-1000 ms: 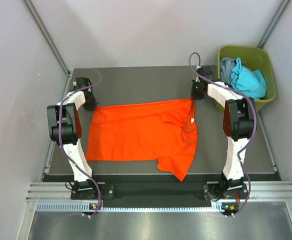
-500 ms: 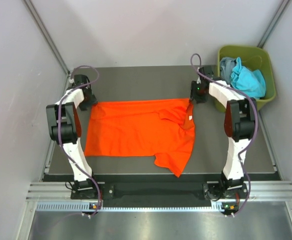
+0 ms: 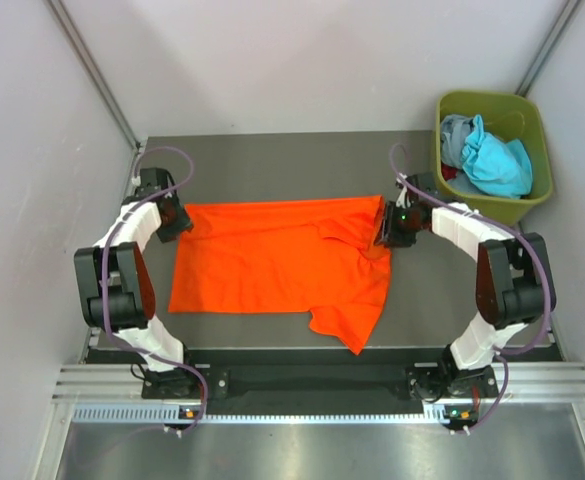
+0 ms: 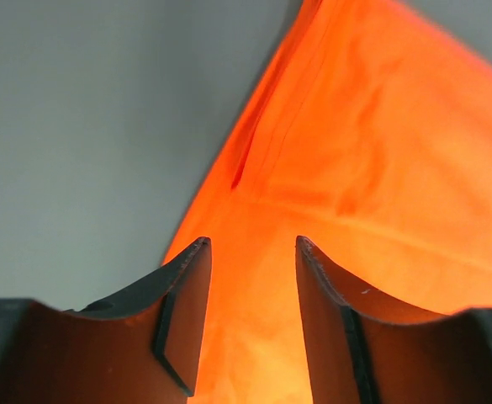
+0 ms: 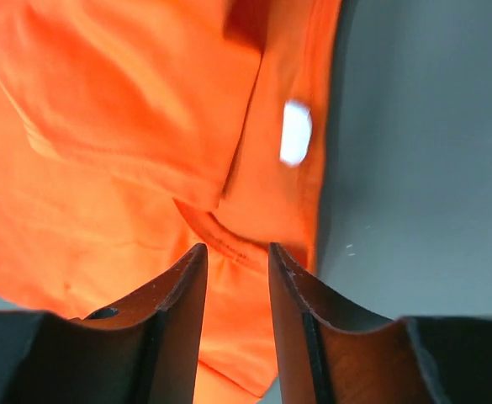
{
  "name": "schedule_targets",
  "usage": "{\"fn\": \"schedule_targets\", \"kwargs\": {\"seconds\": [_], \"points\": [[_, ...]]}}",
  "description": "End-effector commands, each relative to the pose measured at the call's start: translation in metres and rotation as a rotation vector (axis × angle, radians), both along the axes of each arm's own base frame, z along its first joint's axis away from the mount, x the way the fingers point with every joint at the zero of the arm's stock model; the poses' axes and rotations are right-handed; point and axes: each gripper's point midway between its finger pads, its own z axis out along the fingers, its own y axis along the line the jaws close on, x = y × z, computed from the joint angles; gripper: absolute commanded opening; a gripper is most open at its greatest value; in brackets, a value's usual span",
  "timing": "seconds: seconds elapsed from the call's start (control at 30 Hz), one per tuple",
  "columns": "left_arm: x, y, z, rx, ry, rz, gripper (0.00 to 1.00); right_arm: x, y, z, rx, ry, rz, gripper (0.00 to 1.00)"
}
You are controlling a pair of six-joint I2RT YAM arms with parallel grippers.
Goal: Fold and stack the t-shirts
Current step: Fold the tshirt
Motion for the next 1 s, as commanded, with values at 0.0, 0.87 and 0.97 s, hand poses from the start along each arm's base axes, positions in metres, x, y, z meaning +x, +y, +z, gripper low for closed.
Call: {"fn": "schedule_targets", "kwargs": {"seconds": [0.0, 0.87, 0.97], "points": [[-0.011, -0.008, -0.002, -0.054, -0.003, 0.007, 0.51, 0.004, 0.026, 0.005, 0.141, -0.030, 0.012, 0.35], [0.016, -0.005, -0.037, -0.140, 0.002, 0.105, 0.46, -0.004, 0.051, -0.018, 0.246, 0.040, 0.006, 0.37], [0.018, -0.004, -0.037, -0.141, -0.003, 0.109, 0.47, -0.005, 0.050, -0.020, 0.244, 0.045, 0.005, 0.37]]}}
